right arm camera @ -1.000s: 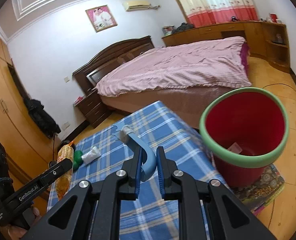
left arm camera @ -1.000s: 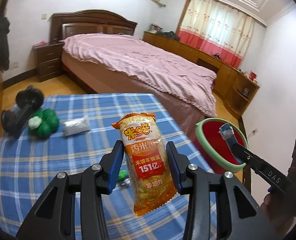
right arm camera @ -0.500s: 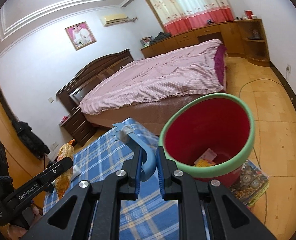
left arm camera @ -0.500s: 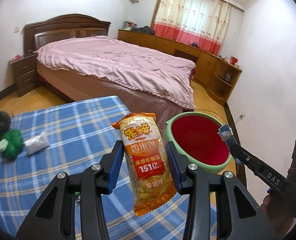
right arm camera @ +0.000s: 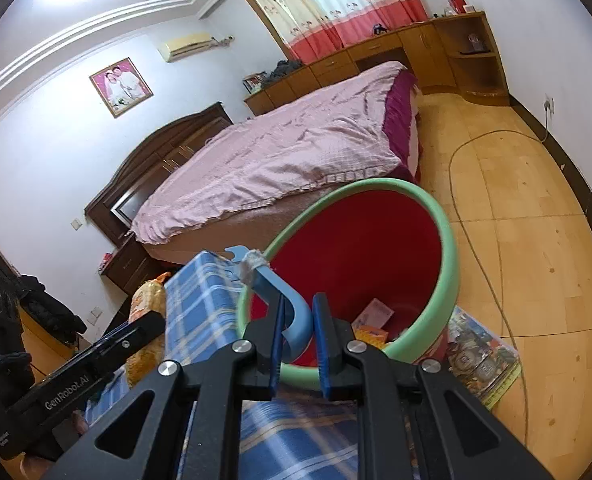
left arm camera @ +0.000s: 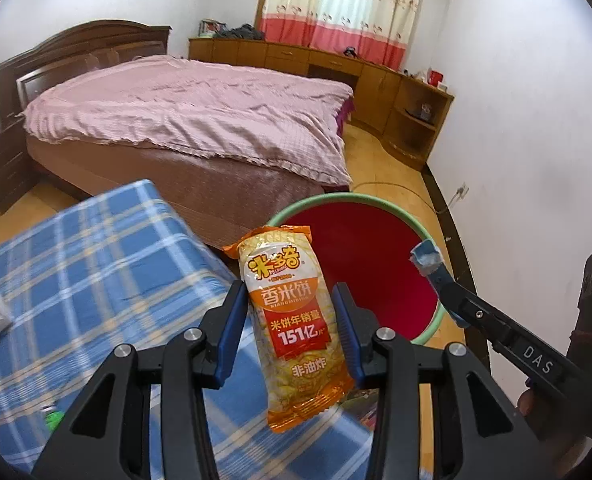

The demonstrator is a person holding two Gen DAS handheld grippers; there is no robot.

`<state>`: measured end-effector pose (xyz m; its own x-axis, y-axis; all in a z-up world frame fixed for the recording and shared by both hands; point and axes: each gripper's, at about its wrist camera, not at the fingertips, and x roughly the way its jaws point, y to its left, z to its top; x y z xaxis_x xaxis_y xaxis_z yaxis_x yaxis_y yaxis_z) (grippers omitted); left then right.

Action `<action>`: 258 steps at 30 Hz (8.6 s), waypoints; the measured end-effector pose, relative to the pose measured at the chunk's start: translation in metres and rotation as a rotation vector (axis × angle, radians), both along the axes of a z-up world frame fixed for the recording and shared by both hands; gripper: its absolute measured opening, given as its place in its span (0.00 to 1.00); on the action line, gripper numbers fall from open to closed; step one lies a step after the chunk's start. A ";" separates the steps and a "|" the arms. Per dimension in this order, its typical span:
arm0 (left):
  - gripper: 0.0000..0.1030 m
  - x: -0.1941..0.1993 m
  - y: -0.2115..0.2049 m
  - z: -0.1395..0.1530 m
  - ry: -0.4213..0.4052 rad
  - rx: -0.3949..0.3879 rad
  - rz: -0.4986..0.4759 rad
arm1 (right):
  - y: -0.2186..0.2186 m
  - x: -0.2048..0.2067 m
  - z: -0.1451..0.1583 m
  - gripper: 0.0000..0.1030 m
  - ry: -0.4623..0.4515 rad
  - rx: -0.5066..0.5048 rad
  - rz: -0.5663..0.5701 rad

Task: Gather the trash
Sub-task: 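Carry the snack bag in the left tool while the right tool carries the clip over the bucket, then open the left tool dropping the snack bag while the right tool releases the clip into the bucket, then move both open tools back over the white plastic bag on the table, then grasp the white plastic bag with the left tool, then grasp the green figure keychain with the right tool while the left tool holds the bag, then carry the white bag in the left tool while the right tool carries the figure over the bucket, then open the right tool dropping the figure while the left tool releases the white bag into the bucket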

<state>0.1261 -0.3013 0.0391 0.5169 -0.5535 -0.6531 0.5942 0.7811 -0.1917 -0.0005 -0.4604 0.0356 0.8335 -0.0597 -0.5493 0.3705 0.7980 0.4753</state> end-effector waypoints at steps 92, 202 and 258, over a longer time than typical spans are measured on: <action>0.53 0.155 0.281 -0.080 0.165 0.135 0.387 | 0.180 0.122 -0.029 0.84 0.196 -0.047 0.237; 0.29 0.002 0.078 0.017 0.045 -0.064 0.064 | 0.057 0.014 0.032 0.28 -0.087 -0.043 0.107; 0.33 -0.009 -0.023 -0.027 0.155 0.048 -0.121 | -0.031 0.016 -0.018 0.28 -0.019 -0.010 0.021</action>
